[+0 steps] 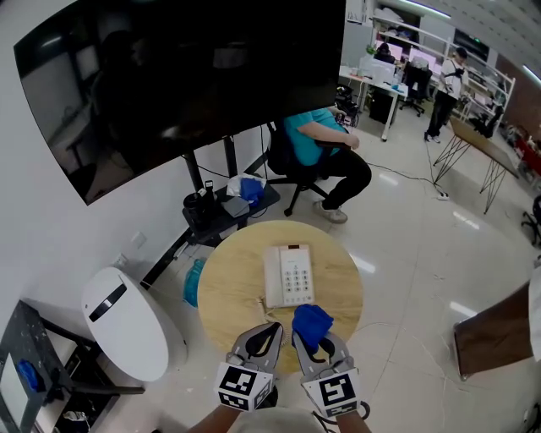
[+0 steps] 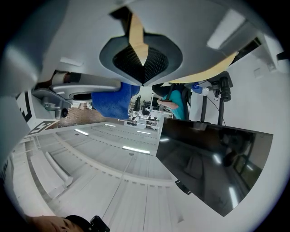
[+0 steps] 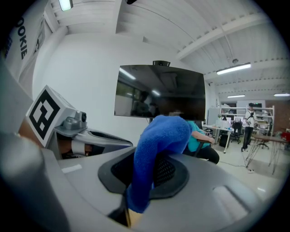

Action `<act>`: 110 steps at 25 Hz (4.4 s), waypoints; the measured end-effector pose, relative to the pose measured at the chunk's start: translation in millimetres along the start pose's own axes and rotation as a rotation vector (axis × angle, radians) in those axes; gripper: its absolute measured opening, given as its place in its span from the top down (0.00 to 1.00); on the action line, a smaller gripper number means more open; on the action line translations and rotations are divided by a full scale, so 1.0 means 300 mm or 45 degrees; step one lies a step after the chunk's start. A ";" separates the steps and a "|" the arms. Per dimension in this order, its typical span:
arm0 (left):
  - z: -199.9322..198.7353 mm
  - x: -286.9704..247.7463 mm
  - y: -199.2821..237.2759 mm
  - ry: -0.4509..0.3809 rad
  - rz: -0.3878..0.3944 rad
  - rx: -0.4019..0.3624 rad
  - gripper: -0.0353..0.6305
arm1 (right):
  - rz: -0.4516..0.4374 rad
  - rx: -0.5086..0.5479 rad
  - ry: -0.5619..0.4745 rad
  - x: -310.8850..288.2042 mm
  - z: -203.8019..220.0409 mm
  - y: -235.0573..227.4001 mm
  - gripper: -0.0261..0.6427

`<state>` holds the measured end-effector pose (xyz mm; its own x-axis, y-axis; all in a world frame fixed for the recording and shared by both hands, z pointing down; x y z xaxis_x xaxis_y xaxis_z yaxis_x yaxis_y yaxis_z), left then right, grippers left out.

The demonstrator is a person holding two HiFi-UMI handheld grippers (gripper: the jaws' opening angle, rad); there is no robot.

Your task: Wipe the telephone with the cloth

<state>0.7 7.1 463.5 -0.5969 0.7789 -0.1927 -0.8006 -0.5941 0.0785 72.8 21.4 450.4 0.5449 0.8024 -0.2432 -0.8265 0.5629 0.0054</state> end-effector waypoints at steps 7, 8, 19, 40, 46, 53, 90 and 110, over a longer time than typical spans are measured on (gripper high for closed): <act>0.012 -0.076 0.081 0.016 0.025 0.017 0.96 | 0.013 0.000 0.014 -0.093 -0.011 -0.034 0.87; 0.011 -0.085 0.091 0.017 0.029 0.020 0.96 | 0.015 0.005 0.018 -0.104 -0.013 -0.039 0.87; 0.037 -0.166 0.197 0.059 0.069 0.076 0.96 | 0.025 0.008 0.059 -0.219 -0.025 -0.062 0.87; 0.298 -0.393 0.416 0.244 0.309 0.556 0.76 | 0.069 -0.035 0.121 -0.341 0.040 -0.132 0.87; 0.380 -0.469 0.496 0.269 0.353 0.652 0.71 | 0.085 -0.040 0.145 -0.392 0.045 -0.145 0.87; 0.464 -0.558 0.567 0.315 0.408 0.753 0.66 | 0.096 -0.042 0.154 -0.444 0.049 -0.158 0.87; 0.448 -0.629 0.533 0.357 0.707 1.084 0.83 | 0.145 -0.078 0.183 -0.444 0.096 -0.191 0.87; 0.037 -0.443 0.434 0.030 0.812 0.953 0.83 | 0.097 0.048 0.008 -0.413 -0.108 -0.162 0.87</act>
<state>-24.8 -171.6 510.3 -0.9341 0.3473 0.0826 -0.1602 -0.6146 0.7724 40.8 -111.8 448.8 0.4796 0.8421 -0.2467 -0.8595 0.5074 0.0609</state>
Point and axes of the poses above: the fingertips, and each gripper's own axes: x backward along the fingers, y to its left, z out of its underside, the point moved 3 cm from there along x, backward along the fingers, and after that the axes turned 5 degrees about -x, right-handed, at the moved point
